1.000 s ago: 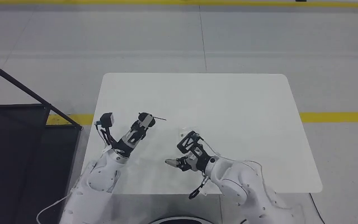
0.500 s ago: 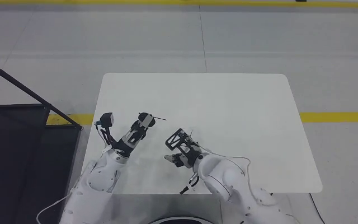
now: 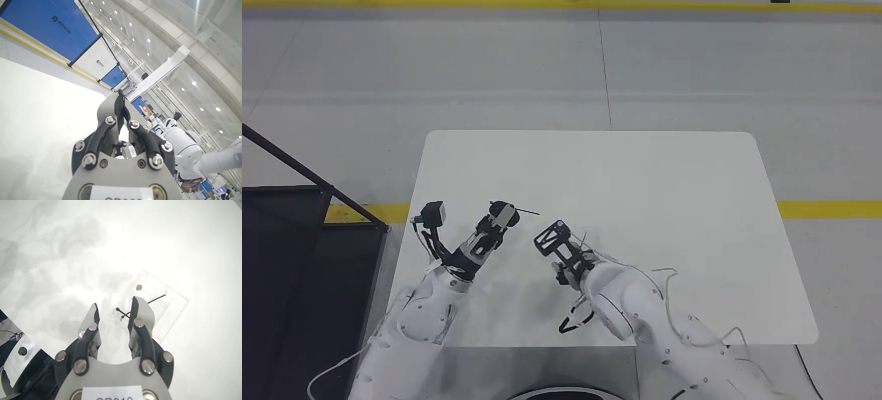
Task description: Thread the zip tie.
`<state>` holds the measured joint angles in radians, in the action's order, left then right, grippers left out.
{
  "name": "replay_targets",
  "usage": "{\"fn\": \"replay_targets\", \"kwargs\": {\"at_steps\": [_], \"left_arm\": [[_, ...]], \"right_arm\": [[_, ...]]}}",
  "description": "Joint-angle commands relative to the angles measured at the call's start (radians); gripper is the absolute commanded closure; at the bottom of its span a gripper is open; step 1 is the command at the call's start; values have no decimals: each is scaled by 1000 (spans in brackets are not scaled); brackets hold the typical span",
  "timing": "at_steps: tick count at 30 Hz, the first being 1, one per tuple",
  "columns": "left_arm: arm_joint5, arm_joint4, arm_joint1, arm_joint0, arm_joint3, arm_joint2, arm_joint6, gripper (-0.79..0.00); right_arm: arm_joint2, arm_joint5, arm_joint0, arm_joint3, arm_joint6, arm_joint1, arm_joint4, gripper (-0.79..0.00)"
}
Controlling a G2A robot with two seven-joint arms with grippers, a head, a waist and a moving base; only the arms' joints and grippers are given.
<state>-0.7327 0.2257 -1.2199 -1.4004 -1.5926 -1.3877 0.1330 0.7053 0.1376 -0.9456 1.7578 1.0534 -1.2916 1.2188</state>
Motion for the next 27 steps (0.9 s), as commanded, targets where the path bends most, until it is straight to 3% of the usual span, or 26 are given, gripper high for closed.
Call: {"fn": "replay_targets", "kwargs": {"at_steps": [1, 21, 27], "left_arm": [[0, 0, 0, 0, 0, 0, 0, 0], [0, 0, 0, 0, 0, 0, 0, 0], [0, 0, 0, 0, 0, 0, 0, 0]], "right_arm": [[-5, 6, 6, -4, 15, -6, 9, -363], [-1, 5, 46, -84, 63, -51, 18, -305], [7, -6, 47, -100, 64, -61, 17, -200]]}}
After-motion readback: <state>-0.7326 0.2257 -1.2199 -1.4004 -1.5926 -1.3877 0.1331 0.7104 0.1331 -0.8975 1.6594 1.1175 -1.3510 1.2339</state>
